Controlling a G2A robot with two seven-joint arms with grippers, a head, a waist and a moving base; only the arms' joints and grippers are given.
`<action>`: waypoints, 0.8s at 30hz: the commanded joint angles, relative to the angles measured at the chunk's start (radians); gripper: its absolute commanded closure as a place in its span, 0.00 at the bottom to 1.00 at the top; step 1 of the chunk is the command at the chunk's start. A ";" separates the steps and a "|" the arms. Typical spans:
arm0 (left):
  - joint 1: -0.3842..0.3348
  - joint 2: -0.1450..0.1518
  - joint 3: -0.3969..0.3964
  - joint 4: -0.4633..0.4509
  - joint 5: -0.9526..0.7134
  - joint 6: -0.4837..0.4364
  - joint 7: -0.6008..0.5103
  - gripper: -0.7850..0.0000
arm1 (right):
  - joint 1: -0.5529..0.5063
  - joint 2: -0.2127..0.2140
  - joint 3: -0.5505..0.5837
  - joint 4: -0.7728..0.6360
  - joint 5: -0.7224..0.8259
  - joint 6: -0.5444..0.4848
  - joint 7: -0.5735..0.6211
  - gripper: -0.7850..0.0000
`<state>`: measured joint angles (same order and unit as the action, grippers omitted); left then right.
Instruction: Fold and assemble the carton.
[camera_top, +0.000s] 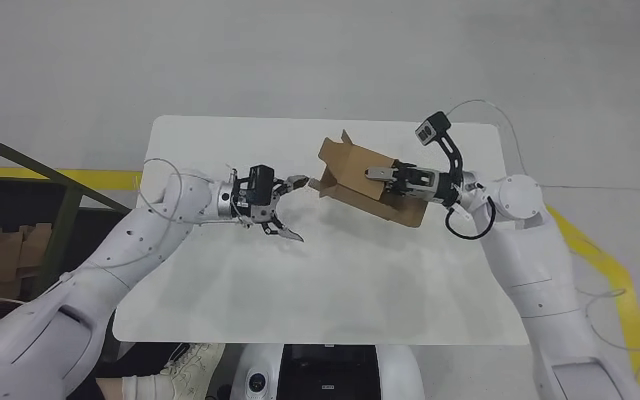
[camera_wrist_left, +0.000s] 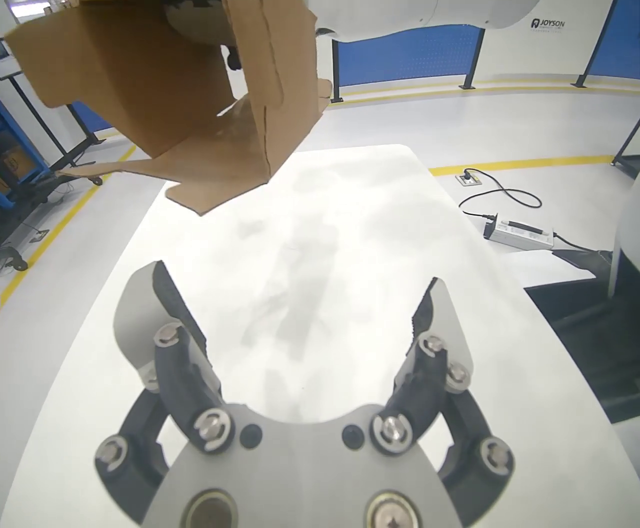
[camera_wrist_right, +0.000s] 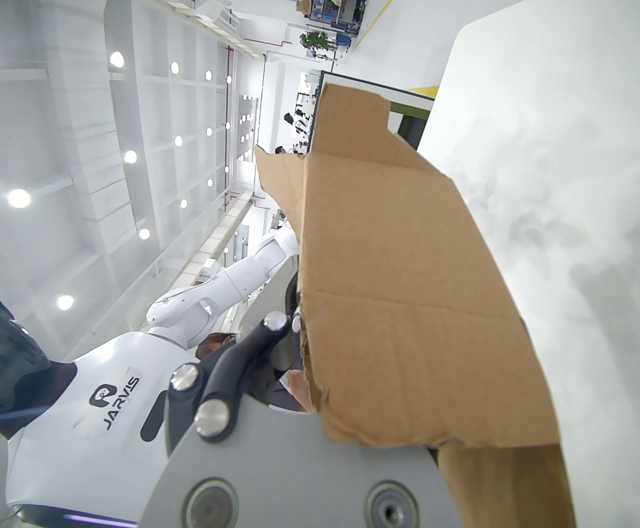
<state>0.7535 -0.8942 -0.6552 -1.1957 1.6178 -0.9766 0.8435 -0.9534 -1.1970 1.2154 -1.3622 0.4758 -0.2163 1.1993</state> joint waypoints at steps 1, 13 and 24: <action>0.000 0.001 0.011 -0.012 -0.003 0.005 0.005 0.00 | 0.003 0.000 -0.005 -0.001 0.003 0.001 0.003 1.00; -0.032 0.007 0.072 -0.067 -0.035 0.015 0.015 0.00 | 0.016 -0.003 -0.039 0.020 0.025 -0.014 0.009 1.00; -0.065 0.010 0.109 -0.080 -0.046 0.023 0.023 0.00 | 0.023 -0.004 -0.063 0.024 0.034 -0.027 0.021 1.00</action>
<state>0.6910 -0.8840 -0.5491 -1.2748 1.5722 -0.9536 0.8665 -0.9308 -1.2012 1.1538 -1.3392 0.5090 -0.2428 1.2204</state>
